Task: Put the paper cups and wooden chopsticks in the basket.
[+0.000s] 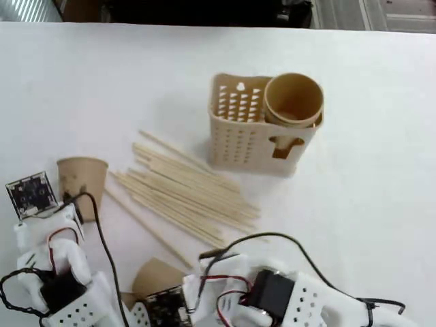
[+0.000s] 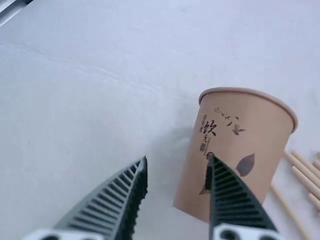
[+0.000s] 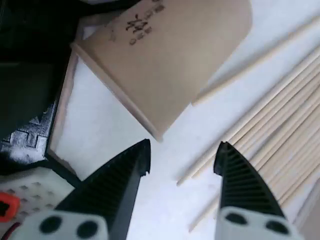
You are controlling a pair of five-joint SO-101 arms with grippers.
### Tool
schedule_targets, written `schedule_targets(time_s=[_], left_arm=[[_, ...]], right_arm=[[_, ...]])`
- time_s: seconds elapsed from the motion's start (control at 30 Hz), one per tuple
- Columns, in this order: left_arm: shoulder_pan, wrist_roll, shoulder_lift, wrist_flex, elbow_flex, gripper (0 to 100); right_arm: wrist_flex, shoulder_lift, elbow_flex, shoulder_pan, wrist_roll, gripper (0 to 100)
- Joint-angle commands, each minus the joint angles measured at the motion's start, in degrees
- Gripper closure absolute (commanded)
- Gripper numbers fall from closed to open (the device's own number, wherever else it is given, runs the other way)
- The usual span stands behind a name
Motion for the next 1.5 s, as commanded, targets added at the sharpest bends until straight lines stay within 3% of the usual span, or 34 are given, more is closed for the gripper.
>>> schedule_targets(time_s=[0.0, 0.23, 0.43, 0.63, 1.17, 1.47], left_arm=[[-0.22, 0.18, -0.84, -1.32, -0.44, 80], [-0.13, 0.18, -0.84, -1.32, -0.44, 80], [-0.13, 0.18, -0.84, -1.32, -0.35, 80], [-0.13, 0.09, -0.84, -1.32, -0.35, 80], [-0.13, 0.09, -0.84, -1.32, -0.26, 80], [-0.13, 0.09, -0.84, -1.32, -0.26, 80]], right_arm=[[-2.77, -0.66, 0.09, -1.36, -1.14, 78.6], [-3.30, -0.57, 1.14, -4.18, -1.23, 78.7], [-9.98, -0.66, 4.22, -4.97, -4.13, 79.6], [-11.12, -1.19, 3.25, -4.53, -3.96, 98.1], [-0.75, -0.75, -20.22, 30.99, -4.40, 97.8], [0.22, -0.75, -33.41, 41.36, -11.16, 97.8]])
